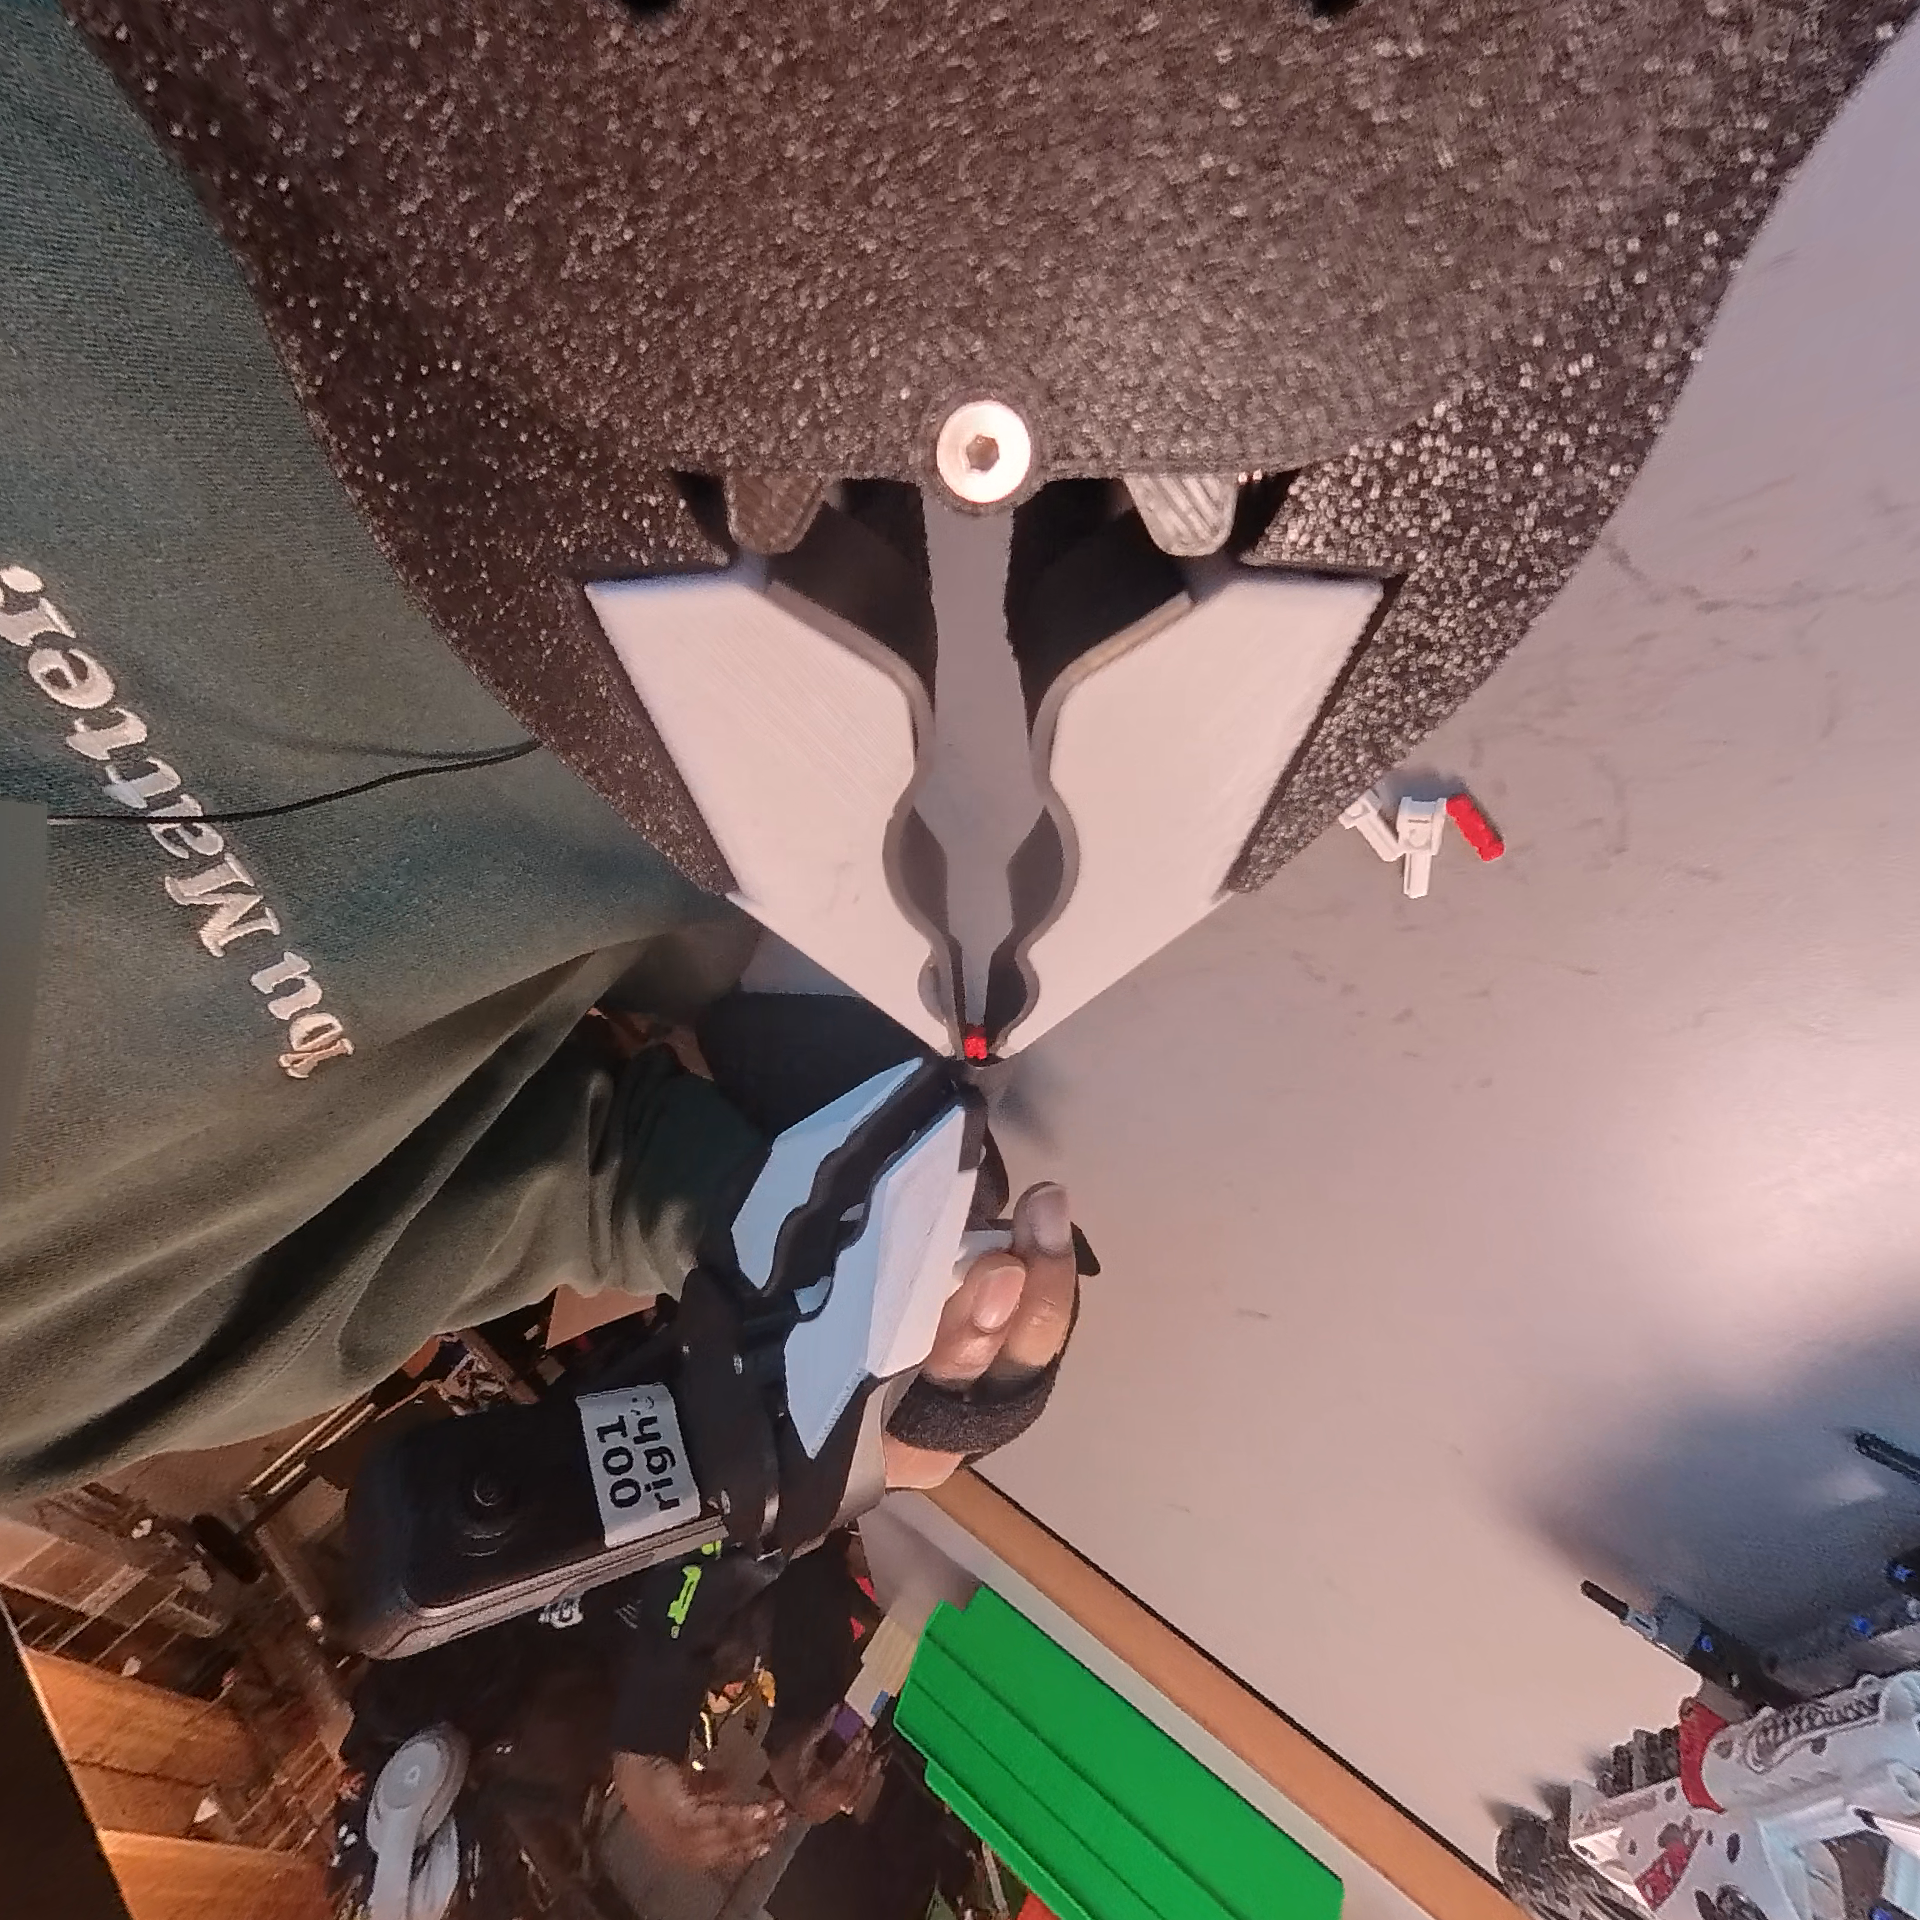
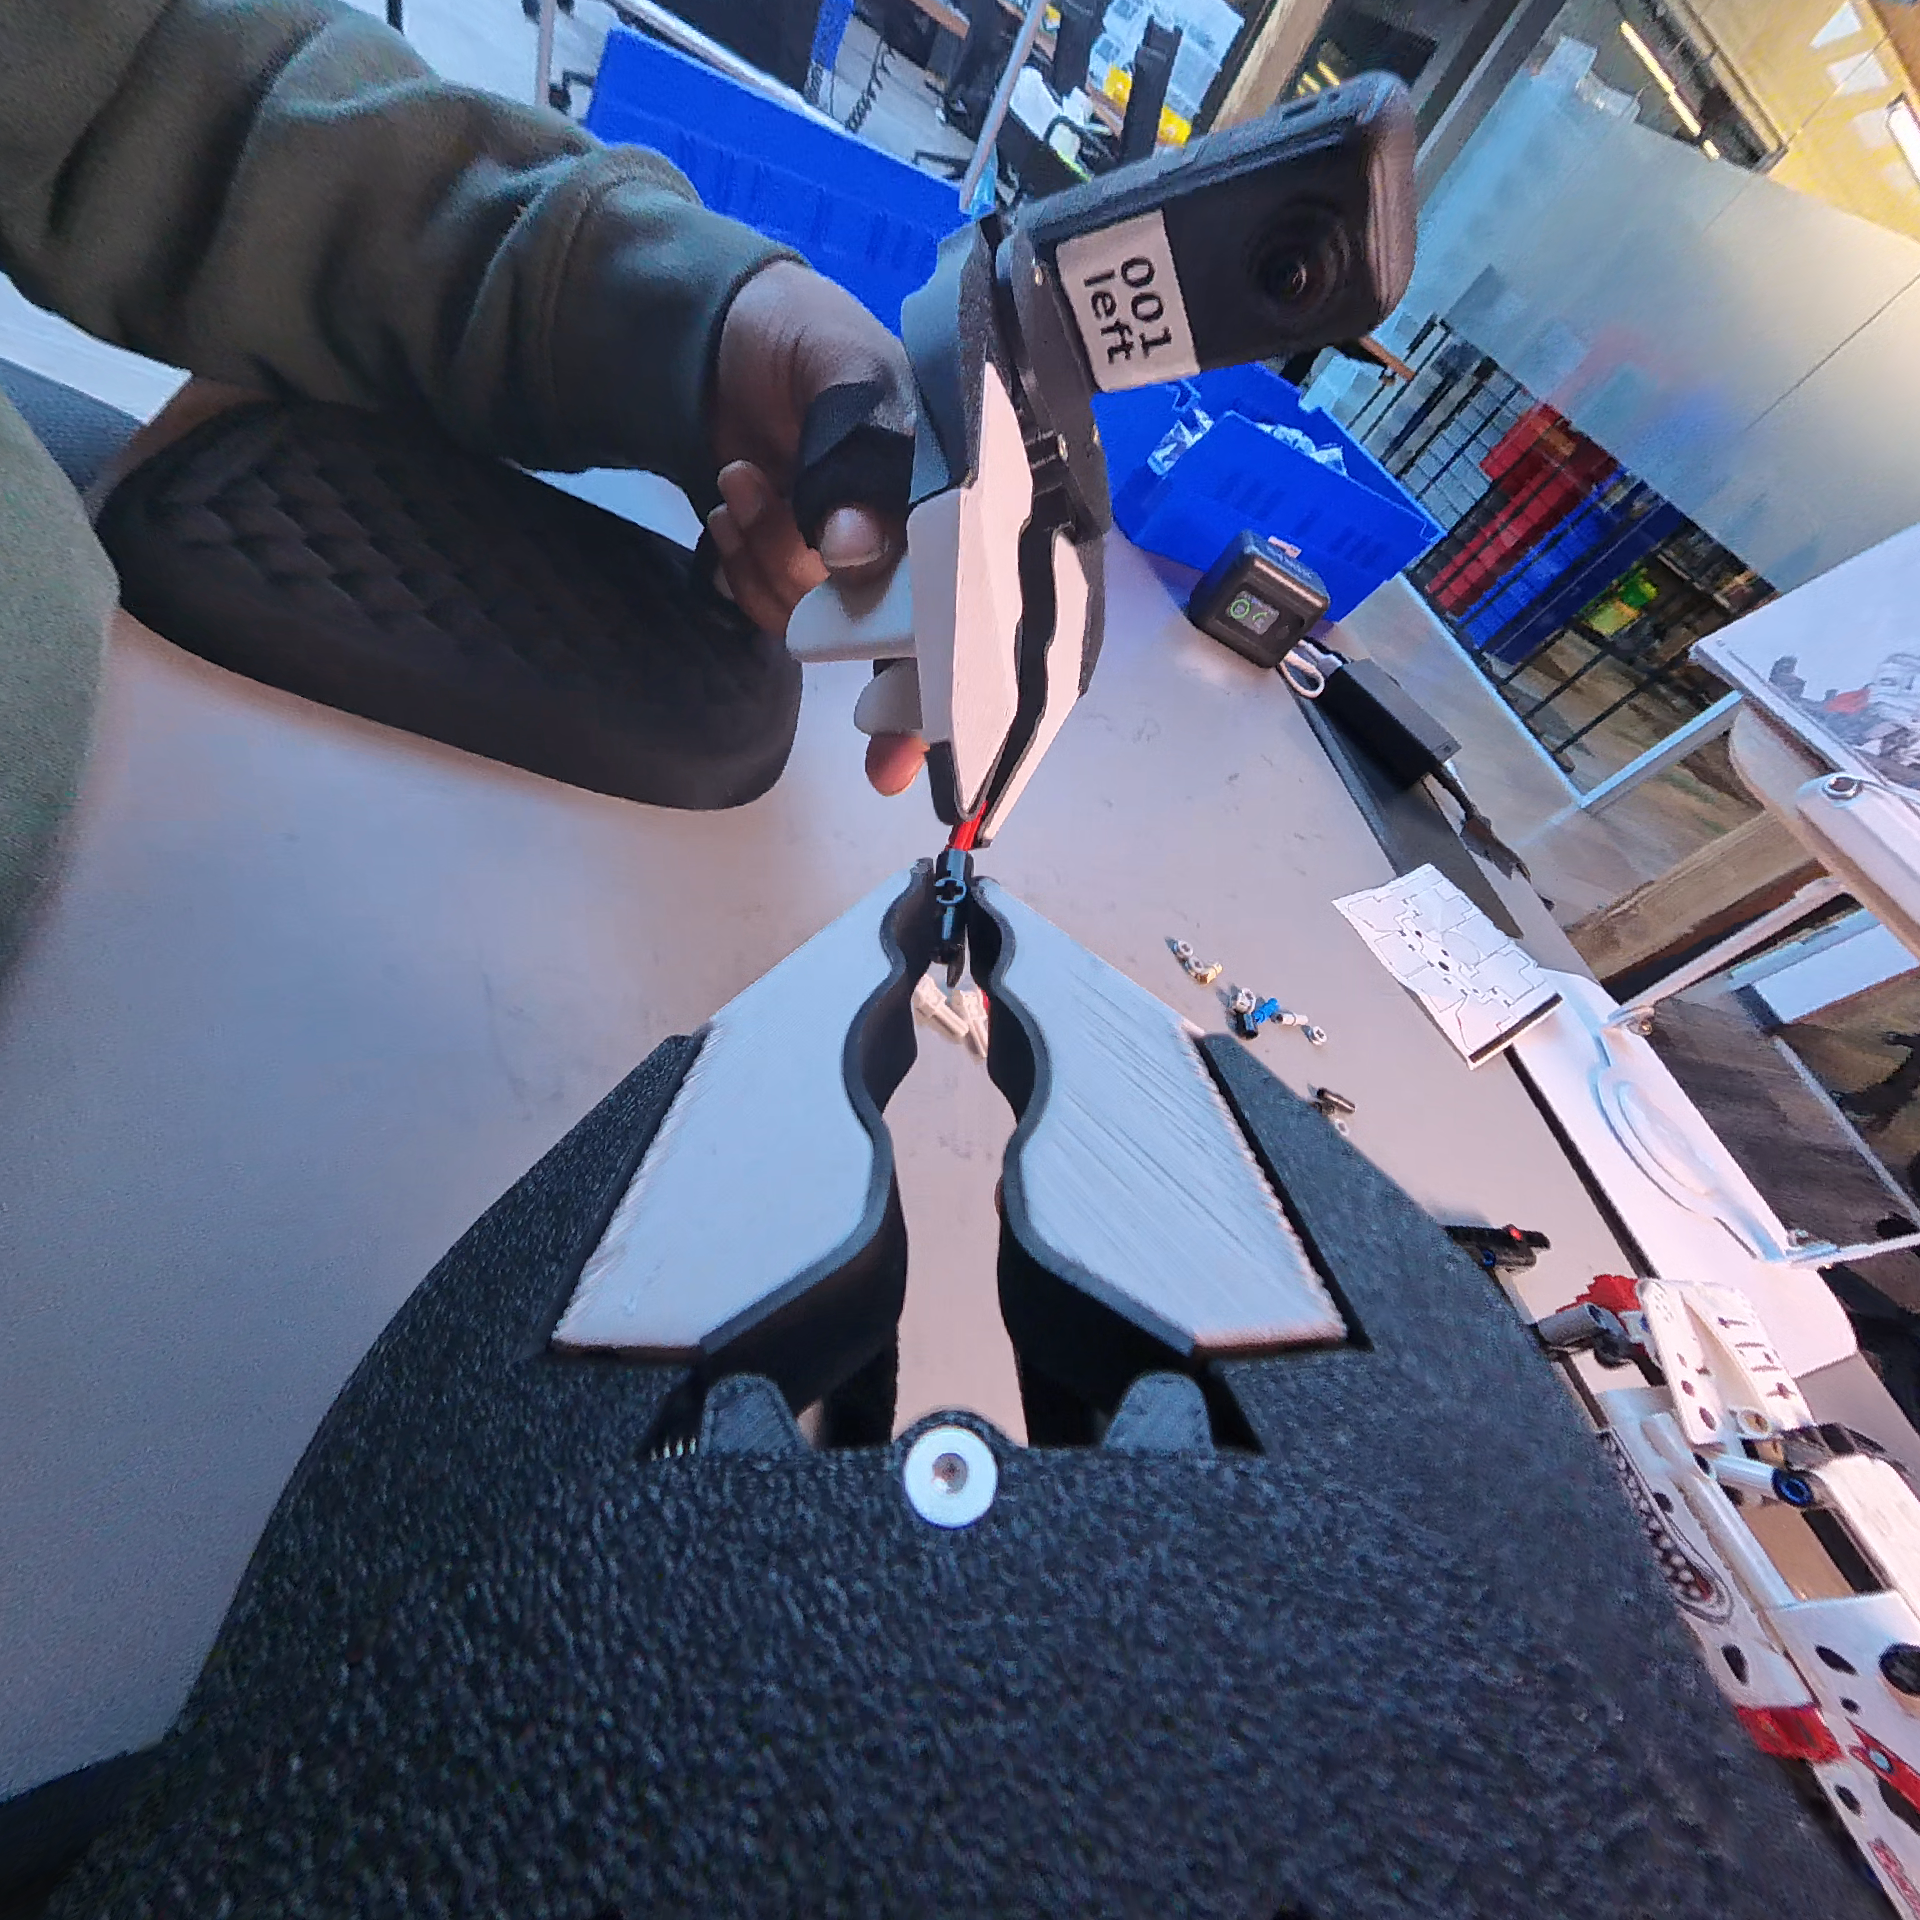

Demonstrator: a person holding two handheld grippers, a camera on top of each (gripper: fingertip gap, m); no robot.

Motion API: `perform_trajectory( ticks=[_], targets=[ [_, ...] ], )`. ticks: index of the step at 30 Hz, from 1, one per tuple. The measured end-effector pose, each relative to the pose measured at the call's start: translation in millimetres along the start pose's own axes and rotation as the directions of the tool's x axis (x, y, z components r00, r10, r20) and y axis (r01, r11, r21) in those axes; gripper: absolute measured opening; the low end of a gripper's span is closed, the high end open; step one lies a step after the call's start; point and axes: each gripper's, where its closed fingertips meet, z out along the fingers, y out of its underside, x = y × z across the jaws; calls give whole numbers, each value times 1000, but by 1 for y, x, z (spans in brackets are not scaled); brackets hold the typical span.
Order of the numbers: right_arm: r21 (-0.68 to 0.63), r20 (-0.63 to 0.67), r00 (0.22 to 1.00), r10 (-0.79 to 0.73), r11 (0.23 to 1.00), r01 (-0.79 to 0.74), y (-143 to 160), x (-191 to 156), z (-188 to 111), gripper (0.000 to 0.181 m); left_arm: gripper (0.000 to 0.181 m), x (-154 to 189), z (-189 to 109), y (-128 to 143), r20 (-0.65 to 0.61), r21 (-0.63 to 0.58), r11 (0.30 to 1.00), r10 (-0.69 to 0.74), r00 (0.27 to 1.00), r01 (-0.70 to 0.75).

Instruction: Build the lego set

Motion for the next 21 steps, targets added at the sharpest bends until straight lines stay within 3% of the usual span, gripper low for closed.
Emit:
perform_trajectory(
  ticks=[3,6,13,17,21],
  targets=[
    [80,-16,999,35,996,-34,-18,3,1,0,1,16,14,1,-69,7,1000,3,998,-3],
    [97,-38,998,50,994,-46,-23,10,-4,0,1,15,16,-7,-45,40,999,16,999,-14],
    [77,-107,982,156,986,-148,-8,37,-21,0,1,0,19,0,66,-14,998,63,996,-63],
    [12,-85,973,216,976,-216,3,40,-35,0,2,-3,20,3,88,-26,997,73,993,-71],
    [-192,30,959,283,943,-273,26,7,-56,11,2,-4,22,7,131,-67,989,142,981,-134]
  ],
)
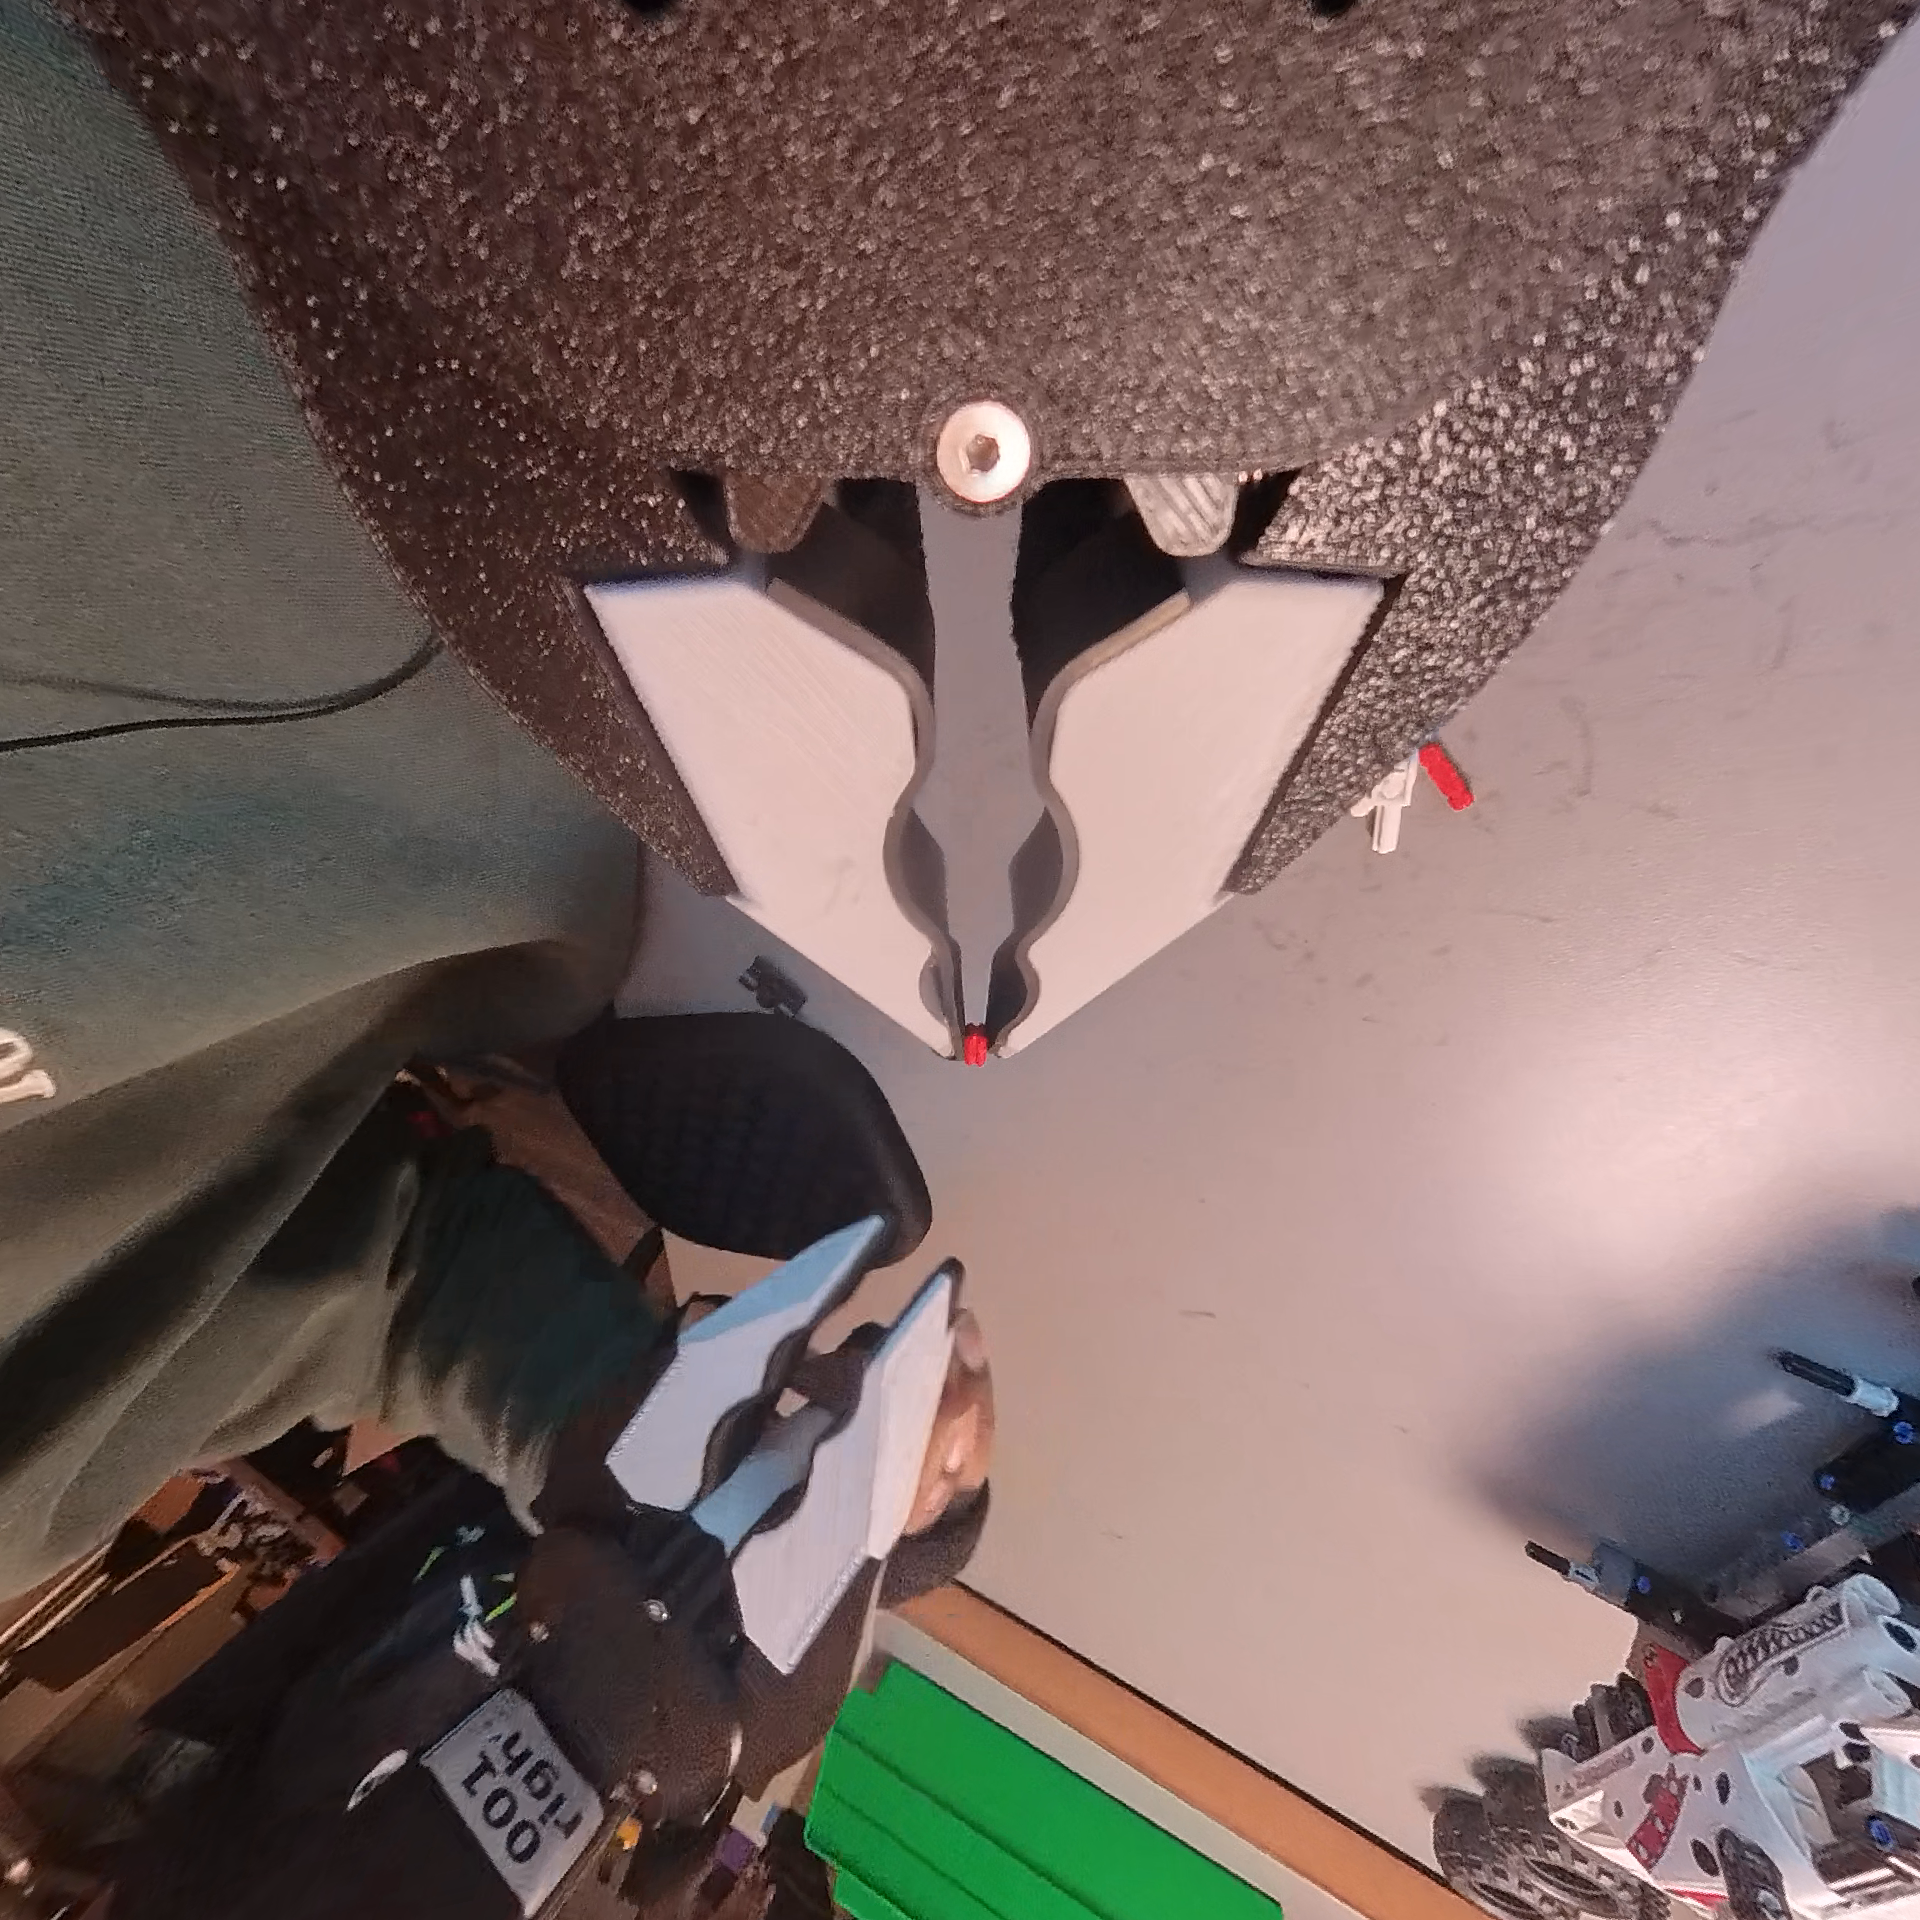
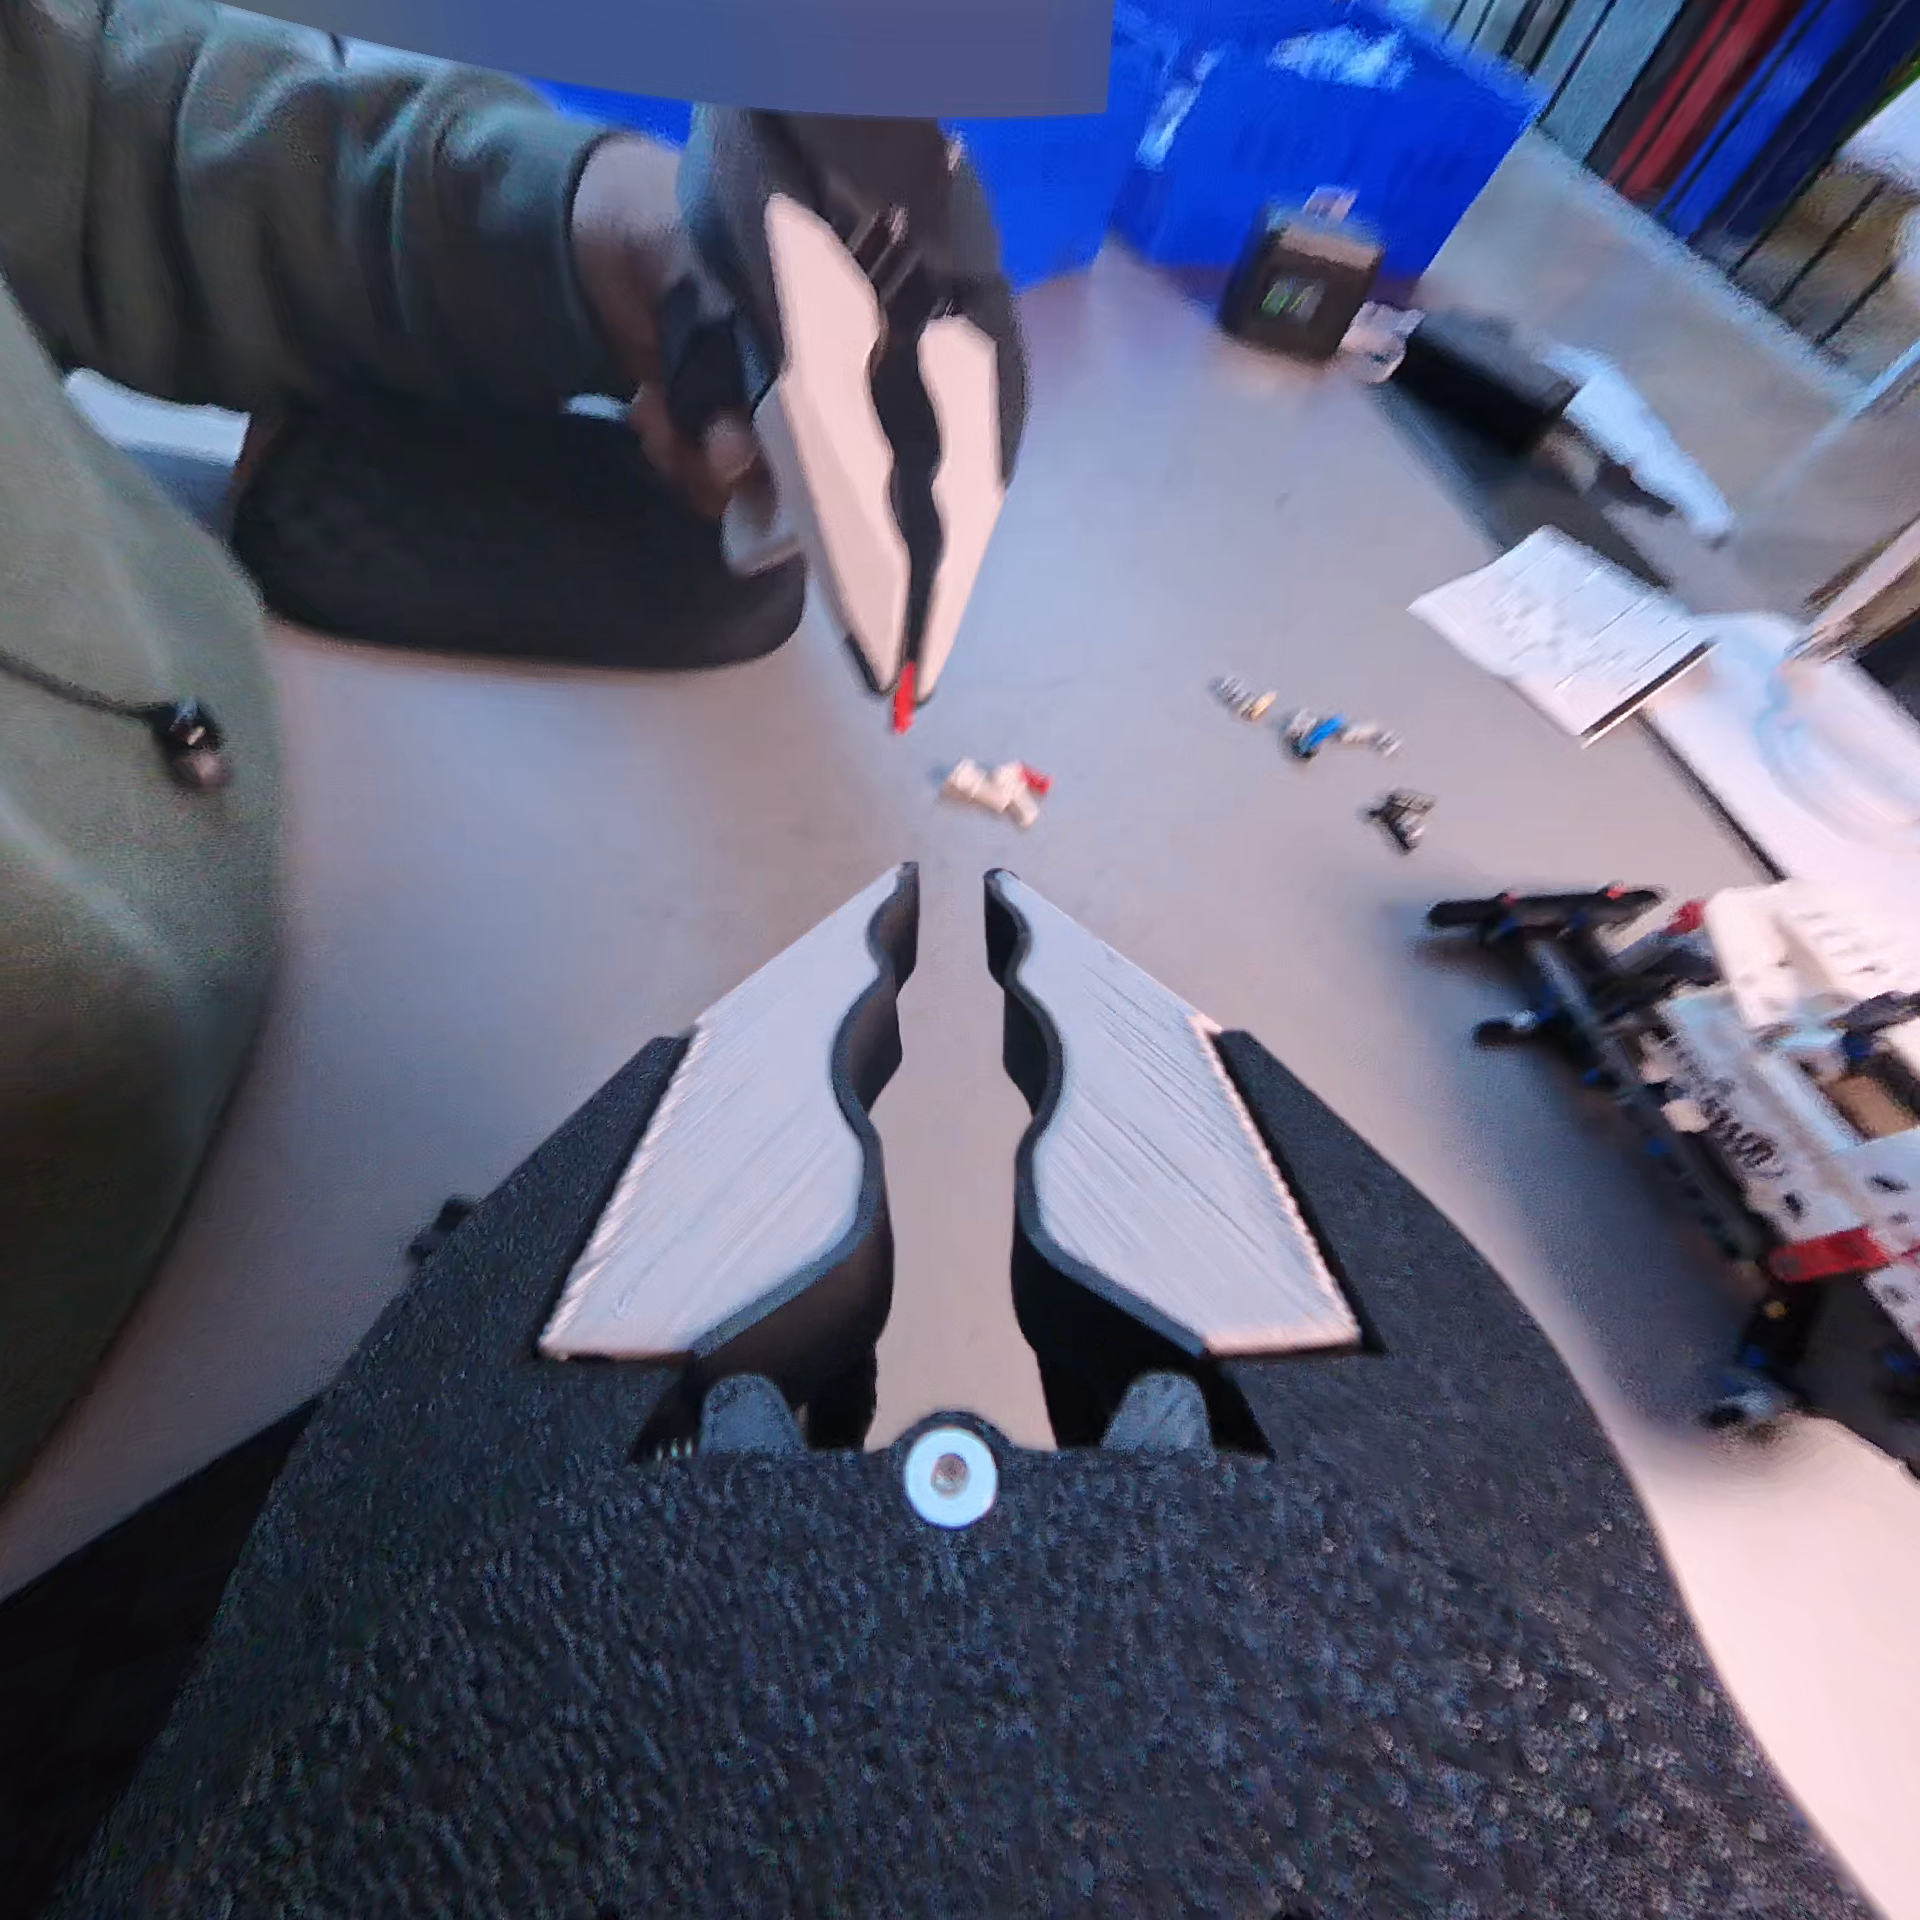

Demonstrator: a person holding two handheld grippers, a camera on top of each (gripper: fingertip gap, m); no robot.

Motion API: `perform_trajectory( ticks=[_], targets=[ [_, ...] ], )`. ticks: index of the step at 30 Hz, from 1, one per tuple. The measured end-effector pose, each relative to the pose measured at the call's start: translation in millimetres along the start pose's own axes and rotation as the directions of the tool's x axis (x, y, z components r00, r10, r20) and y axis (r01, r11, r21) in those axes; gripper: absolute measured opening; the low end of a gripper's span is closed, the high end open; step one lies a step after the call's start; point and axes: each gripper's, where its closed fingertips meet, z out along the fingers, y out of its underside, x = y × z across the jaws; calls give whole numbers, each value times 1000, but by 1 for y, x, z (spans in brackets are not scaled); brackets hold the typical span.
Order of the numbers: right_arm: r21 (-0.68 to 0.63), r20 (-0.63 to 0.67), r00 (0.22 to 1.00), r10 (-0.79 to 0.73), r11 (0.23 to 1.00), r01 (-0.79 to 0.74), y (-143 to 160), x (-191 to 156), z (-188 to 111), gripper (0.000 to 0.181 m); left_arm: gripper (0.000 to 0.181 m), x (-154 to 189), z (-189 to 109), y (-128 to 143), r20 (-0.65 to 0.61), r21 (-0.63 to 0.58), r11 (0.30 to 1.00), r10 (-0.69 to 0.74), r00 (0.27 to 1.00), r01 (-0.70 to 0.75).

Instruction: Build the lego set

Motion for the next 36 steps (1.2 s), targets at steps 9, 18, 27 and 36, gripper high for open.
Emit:
perform_trajectory(
  ticks=[9,18,27,36],
  targets=[
    [-438,319,948,17,889,131,72,-100,-27,31,2,-15,33,60,46,-401,773,553,832,-492],
    [-517,573,809,-131,708,481,92,-110,-16,25,2,-16,29,46,122,-333,803,557,821,-495],
    [-352,430,901,54,929,112,57,-84,3,7,2,-1,6,13,130,-66,888,460,878,-455],
    [58,409,866,288,939,-340,-10,-46,4,7,2,44,-10,-13,-40,199,889,427,903,-412]
  ],
)
